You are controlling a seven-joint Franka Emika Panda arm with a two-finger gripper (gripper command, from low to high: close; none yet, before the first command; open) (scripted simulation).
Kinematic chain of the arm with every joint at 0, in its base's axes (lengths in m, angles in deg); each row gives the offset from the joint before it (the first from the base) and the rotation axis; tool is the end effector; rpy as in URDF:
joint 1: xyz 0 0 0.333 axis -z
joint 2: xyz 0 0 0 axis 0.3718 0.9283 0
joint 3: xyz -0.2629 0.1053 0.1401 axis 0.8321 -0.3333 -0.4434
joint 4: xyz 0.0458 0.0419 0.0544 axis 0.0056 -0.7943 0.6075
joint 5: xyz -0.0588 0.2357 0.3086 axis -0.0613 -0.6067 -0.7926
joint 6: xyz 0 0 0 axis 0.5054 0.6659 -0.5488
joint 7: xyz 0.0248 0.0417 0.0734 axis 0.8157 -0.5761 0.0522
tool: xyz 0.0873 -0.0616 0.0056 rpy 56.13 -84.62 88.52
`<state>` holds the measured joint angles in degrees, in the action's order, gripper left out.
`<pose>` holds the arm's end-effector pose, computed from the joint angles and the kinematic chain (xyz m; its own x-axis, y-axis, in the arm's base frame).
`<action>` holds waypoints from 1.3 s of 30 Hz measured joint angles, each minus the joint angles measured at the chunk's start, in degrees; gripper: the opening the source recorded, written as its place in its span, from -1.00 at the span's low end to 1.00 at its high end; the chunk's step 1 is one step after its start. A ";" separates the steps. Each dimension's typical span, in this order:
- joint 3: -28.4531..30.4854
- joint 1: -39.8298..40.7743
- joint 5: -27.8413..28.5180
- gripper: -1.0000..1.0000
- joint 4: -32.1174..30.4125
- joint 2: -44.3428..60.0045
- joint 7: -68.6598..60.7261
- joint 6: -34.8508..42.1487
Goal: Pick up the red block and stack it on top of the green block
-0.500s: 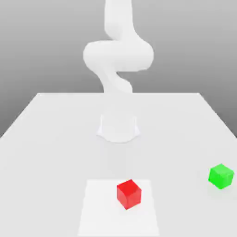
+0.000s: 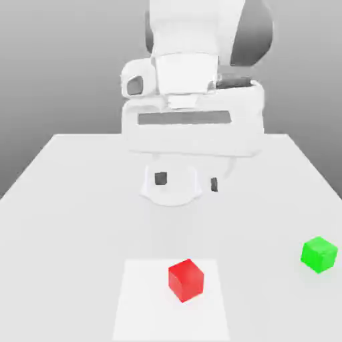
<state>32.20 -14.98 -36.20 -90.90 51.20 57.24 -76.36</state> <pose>0.4389 0.0239 0.3421 0.0540 -0.9985 -0.0086 -0.9729 -0.0507 -0.2257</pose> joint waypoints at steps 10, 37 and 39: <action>0.78 -0.30 10.21 0.00 -6.60 19.78 24.76 -13.20; -9.32 -25.09 6.58 -1.00 -0.66 14.00 31.62 -1.52; -11.60 -29.81 6.71 -1.00 0.88 14.09 33.78 -0.05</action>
<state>20.60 -44.79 -29.49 -90.02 65.30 91.01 -76.41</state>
